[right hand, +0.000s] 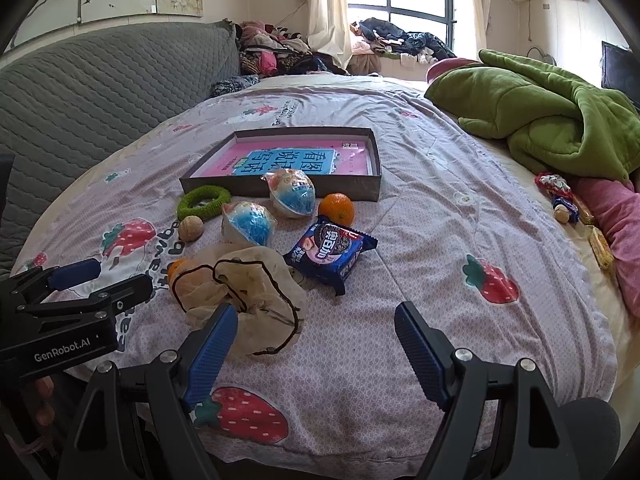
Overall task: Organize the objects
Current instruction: 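Reach the right gripper to the cream mesh bag while the left gripper reaches the mandarin orange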
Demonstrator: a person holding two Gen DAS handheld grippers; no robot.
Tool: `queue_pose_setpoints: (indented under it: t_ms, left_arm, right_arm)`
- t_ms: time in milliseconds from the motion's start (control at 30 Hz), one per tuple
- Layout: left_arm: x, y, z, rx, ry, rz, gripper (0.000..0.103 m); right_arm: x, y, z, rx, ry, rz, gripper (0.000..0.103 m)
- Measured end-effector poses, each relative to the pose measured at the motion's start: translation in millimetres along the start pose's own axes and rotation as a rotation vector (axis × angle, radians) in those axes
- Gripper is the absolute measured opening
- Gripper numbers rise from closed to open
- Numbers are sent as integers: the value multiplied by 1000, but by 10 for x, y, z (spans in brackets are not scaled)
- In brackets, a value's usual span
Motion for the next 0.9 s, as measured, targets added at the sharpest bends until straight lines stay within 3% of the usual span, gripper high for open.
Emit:
queue_pose_setpoints:
  t_ms: [400,900]
  left_arm:
    - [28,-214,247,0,-45,-55,80]
    - [48,-105,551,-20,-77,-1,80]
  right_arm:
    - [-26,80,172,31,-23,64,80]
    - [-9,13,416,40,-54,60,80]
Point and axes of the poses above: each gripper's, at about its wrist camera, not at the fingertips, and z roughly the way its jaws point, y to its right, x to its top, the point moved 3 cm from there along z, roughly the way its jaws point, and after that the axes turned 2 degrees about -y, right-handed, at the moved point
